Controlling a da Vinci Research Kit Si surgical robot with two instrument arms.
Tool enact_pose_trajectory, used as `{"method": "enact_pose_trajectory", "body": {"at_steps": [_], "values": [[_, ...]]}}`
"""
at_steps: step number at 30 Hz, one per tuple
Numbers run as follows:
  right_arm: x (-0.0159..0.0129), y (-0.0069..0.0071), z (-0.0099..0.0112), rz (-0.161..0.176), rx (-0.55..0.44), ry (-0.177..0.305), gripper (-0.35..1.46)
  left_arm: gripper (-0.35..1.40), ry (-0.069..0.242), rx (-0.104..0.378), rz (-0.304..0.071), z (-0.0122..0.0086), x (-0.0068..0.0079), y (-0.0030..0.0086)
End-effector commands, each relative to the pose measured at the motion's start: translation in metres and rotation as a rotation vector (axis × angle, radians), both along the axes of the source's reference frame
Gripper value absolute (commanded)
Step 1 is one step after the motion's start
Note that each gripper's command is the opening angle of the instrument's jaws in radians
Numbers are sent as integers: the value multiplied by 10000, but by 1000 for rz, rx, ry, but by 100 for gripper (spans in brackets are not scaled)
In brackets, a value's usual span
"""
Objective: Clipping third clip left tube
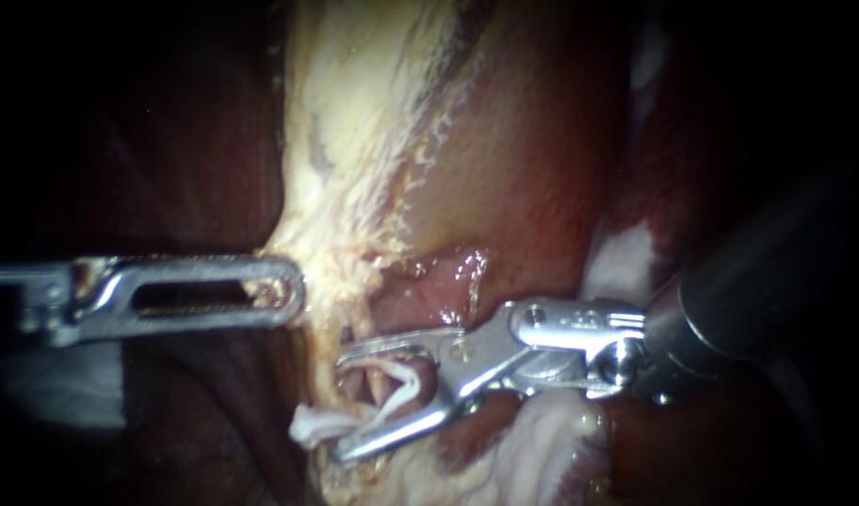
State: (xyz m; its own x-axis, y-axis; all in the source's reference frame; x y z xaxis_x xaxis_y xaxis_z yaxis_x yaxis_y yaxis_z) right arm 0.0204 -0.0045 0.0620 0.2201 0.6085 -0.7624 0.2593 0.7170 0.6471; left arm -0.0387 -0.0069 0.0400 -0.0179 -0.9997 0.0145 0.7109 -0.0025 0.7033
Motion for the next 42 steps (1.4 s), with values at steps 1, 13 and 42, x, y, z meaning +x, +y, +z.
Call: {"method": "enact_pose_trajectory", "body": {"at_steps": [1,13,42], "values": [[4,-1,-1,0,2,6,59,-35,1,0,-1,0,0,0],[23,-7,-2,10,19,61,59,-35,3,-2,-3,0,-1,-1],[41,-12,-13,-38,113,147,58,-35,3,-3,-2,6,-1,1]]}}
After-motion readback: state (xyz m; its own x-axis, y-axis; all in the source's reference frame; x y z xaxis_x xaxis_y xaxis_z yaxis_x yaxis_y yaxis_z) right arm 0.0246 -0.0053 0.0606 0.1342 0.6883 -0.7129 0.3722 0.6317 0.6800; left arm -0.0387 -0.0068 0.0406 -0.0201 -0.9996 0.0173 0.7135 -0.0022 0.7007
